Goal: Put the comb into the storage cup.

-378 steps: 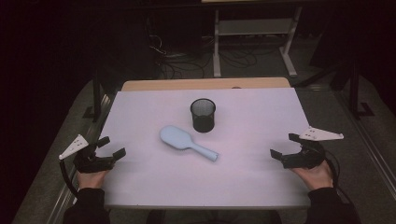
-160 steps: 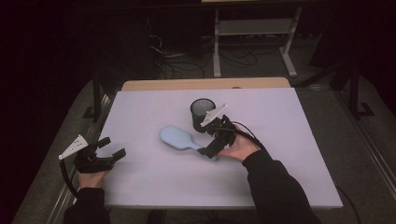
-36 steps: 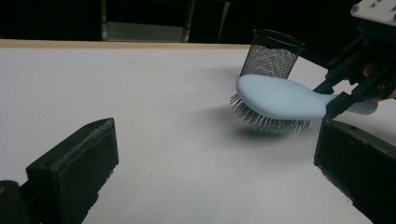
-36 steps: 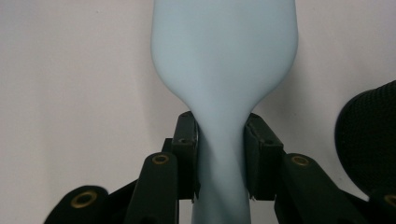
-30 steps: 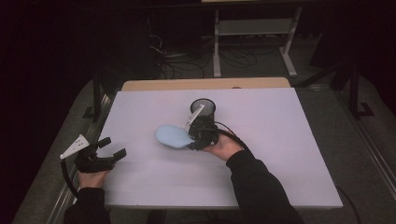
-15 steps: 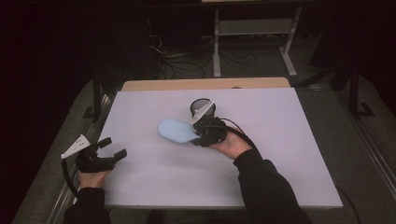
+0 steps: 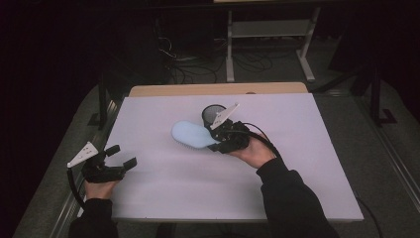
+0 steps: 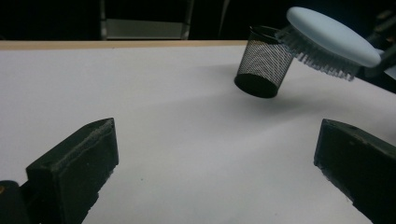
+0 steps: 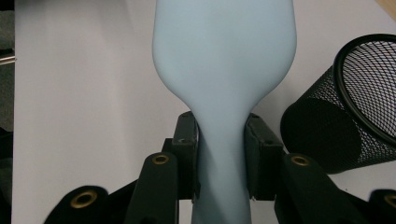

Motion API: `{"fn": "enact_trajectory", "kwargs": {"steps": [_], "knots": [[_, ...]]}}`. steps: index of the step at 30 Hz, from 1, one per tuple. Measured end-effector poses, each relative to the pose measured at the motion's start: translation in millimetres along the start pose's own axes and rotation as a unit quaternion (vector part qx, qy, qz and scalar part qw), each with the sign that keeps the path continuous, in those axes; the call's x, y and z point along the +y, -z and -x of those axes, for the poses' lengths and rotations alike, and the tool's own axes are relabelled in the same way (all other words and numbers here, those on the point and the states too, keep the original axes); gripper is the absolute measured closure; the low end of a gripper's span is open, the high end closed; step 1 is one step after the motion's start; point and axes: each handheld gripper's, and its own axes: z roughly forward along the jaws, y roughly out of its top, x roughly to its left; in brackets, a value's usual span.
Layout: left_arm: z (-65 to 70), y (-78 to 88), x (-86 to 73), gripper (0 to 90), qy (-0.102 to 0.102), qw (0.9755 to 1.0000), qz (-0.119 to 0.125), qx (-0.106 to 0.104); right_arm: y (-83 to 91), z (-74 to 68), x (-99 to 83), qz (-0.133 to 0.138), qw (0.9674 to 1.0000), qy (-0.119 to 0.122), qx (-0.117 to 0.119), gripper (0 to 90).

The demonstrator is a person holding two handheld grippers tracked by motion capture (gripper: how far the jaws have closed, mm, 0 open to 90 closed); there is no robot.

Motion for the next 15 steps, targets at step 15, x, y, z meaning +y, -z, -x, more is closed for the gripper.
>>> {"fn": "enact_trajectory", "kwargs": {"steps": [15], "knots": [[5.3, 7.6, 18.9, 0.0, 0.017, 0.999, 0.041, 0.012, 28.6, 6.2, -4.6, 0.017, 0.9998, -0.001, -0.013, 68.2]]}}
